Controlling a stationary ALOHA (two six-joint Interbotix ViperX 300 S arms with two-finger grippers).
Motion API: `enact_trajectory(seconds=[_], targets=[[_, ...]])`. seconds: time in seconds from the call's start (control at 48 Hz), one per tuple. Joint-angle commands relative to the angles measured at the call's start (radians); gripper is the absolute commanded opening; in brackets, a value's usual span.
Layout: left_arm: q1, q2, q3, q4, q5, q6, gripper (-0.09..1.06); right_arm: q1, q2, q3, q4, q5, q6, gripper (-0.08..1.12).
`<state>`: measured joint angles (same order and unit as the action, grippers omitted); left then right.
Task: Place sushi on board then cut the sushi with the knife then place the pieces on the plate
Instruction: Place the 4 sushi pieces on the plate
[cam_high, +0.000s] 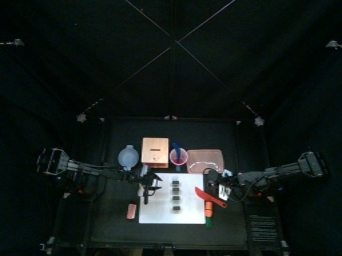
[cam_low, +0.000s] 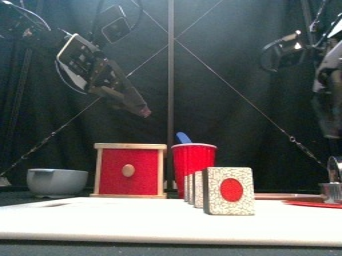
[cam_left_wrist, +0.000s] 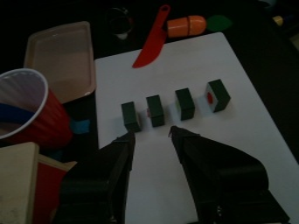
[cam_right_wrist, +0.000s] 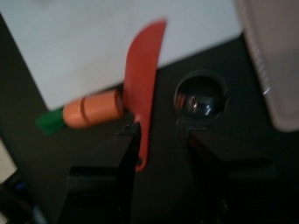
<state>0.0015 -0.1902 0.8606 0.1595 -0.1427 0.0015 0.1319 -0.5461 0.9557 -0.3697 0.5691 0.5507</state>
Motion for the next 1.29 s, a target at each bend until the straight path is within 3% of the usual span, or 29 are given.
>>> enact_trajectory(seconds=[0.021, 0.188, 0.542, 1.292], targets=[[0.021, -0.006, -0.003, -0.008, -0.018, -0.003, 0.78, -0.021, 0.077, -0.035, -0.129, -0.170, 0.008, 0.76], [0.035, -0.011, 0.014, -0.020, -0.025, 0.000, 0.78, -0.077, 0.245, -0.106, -0.138, -0.321, 0.008, 0.76], [0.055, -0.011, 0.043, -0.020, -0.025, 0.002, 0.78, -0.098, 0.474, -0.255, -0.169, -0.336, 0.000, 0.76], [0.063, -0.012, 0.071, -0.017, -0.025, 0.005, 0.78, -0.127, 0.603, -0.368, -0.144, -0.339, -0.005, 0.76]])
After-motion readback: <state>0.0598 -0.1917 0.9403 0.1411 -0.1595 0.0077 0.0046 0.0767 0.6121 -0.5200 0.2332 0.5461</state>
